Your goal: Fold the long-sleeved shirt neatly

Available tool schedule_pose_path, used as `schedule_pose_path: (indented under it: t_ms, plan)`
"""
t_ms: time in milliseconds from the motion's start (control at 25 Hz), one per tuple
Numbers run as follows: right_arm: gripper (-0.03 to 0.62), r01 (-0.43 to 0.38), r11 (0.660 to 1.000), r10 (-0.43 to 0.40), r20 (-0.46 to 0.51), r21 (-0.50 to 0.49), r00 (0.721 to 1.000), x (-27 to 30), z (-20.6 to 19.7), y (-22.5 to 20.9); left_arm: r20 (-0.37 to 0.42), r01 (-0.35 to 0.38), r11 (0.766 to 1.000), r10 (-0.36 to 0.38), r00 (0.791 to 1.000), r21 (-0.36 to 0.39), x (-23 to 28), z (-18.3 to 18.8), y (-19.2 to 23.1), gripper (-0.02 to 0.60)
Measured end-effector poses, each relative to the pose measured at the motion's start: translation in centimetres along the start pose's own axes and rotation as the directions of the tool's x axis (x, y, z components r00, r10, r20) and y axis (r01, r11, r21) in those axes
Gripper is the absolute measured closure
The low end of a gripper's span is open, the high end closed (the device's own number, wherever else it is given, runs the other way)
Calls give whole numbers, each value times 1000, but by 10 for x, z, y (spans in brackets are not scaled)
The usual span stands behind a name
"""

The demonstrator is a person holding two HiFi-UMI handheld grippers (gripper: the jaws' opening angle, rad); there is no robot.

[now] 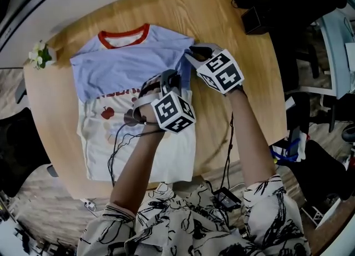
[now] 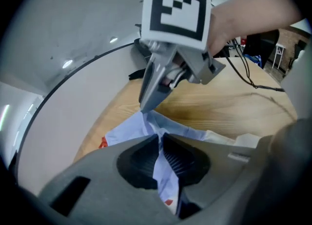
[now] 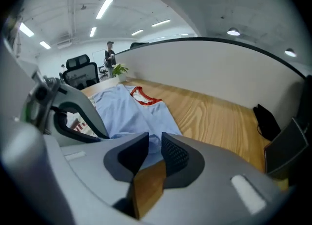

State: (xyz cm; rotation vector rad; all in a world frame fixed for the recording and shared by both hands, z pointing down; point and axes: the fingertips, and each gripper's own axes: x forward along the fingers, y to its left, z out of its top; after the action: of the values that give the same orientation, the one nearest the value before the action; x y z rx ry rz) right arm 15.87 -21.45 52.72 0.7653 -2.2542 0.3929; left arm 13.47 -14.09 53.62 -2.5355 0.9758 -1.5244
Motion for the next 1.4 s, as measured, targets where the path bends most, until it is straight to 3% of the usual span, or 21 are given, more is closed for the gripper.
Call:
schedule_pose_path:
  t_ms: [200, 280, 360, 480, 640, 760, 960, 1040, 1400]
  plan:
    - [490, 54, 990, -68, 109, 128, 992, -49, -4, -20, -39, -4, 997, 7, 999, 78, 12, -1, -18, 539]
    - [472, 62, 987, -84, 149, 148, 985, -64, -2, -21, -27, 31, 997, -29, 999, 77, 12, 0, -32, 480]
    - [464, 48, 987, -75, 184, 151, 980, -77, 2, -15, 7, 84, 996, -84, 996, 22, 6, 3, -45, 365]
    - [432, 20, 985, -62, 240, 174, 969, -100, 5, -1, 82, 117, 991, -111, 990, -70, -14, 9, -56, 289]
    - [377, 49, 974, -125, 347, 222, 929, -145, 19, 21, 223, 95, 977, -51, 973, -190, -69, 12, -38, 255]
    - [367, 114, 951, -234, 430, 286, 872, -194, 23, 46, 334, 66, 954, 37, 942, -292, -139, 0, -14, 248]
    - [341, 271, 903, -411, 490, 333, 769, -264, 20, 105, 428, 9, 909, 187, 884, -417, -268, -56, 26, 219]
    - [328, 301, 884, -452, 488, 357, 747, -281, 15, 131, 438, -17, 899, 229, 869, -437, -312, -86, 36, 215]
    - [316, 390, 827, -540, 378, 405, 752, -301, -38, 242, 387, -131, 868, 342, 856, -479, -447, -222, 44, 215]
